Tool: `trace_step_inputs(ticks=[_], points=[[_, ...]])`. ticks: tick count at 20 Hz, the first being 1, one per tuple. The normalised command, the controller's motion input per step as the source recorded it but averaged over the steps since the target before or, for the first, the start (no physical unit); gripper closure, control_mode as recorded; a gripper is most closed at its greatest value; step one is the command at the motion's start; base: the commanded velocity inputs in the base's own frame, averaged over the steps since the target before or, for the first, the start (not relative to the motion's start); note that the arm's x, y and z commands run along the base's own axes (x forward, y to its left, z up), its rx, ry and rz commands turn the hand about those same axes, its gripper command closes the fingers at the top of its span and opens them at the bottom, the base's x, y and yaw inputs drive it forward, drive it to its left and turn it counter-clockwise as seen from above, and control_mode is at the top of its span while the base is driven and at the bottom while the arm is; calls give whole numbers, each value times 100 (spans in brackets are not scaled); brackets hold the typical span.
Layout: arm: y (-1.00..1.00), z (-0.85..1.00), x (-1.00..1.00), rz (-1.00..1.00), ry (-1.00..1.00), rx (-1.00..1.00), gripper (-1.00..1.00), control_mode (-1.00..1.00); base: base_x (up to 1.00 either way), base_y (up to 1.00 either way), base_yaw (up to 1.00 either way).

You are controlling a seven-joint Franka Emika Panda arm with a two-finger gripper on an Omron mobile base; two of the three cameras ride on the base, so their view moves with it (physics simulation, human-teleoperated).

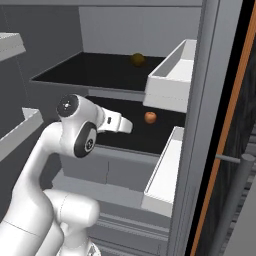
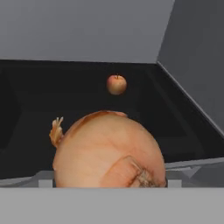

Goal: Place the onion in the correct fridge rack based on whether it is a fruit or vegetable. Finally, close the fridge door.

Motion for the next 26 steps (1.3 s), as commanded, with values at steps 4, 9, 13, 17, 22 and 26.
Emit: trace_step_inputs(ticks=[4,9,13,17,22,26], points=[[0,85,0,17,-10,0,100,-100,0,0,0],[0,84,0,13,-9,0,100,-100,0,0,0],[1,59,11,4,0,0,100,-100,0,0,0],[6,52,47,0,0,0,100,-100,0,0,0],[7,37,56,0,1,1,100,-100,0,0,0],[2,0,71,2,0,5,100,-100,0,0,0]])
